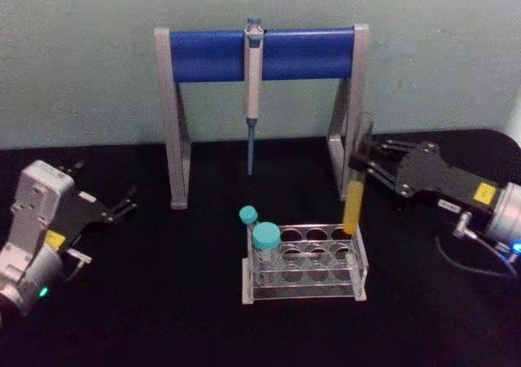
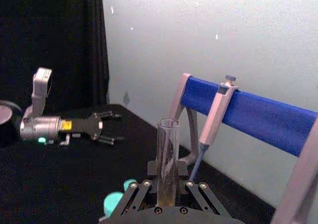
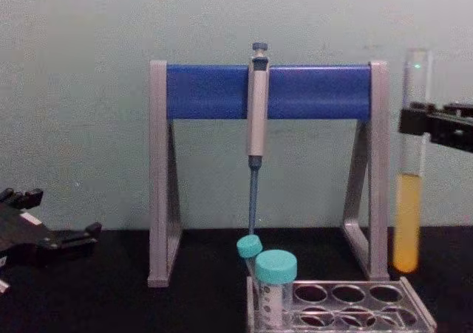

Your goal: Pick up the test tube from the test tube rack, shake it, then place it back into the test tube rack.

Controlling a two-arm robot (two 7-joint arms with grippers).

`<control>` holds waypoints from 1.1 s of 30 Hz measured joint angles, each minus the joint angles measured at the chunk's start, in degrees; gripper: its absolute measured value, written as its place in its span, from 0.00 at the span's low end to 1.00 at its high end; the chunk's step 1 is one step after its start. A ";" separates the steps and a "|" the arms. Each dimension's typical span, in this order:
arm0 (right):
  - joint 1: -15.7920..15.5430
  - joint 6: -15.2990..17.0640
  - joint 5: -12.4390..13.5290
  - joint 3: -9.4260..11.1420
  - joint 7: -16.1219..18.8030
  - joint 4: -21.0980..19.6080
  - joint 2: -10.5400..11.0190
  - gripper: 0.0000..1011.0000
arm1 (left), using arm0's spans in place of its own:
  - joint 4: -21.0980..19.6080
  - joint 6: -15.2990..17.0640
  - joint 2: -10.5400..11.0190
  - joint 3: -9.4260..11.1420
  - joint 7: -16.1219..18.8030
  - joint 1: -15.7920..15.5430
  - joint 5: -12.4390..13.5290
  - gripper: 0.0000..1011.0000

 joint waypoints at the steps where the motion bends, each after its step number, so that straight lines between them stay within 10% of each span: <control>1: -0.34 0.02 -0.04 0.17 -0.18 -0.33 0.50 0.23 | 0.00 0.00 0.00 0.00 0.00 0.00 0.00 0.99; 10: -2.46 0.54 -4.27 2.52 -6.88 -2.07 2.66 0.23 | 0.00 0.00 0.00 0.00 0.00 0.00 0.00 0.99; 20: -0.50 -1.76 -7.73 3.22 -10.27 0.53 -2.05 0.23 | 0.00 0.00 0.00 0.00 0.00 0.00 0.00 0.99; 33: 1.55 -1.66 2.89 3.19 -0.97 4.68 -6.62 0.23 | 0.00 0.00 0.00 0.00 0.00 0.00 0.00 0.99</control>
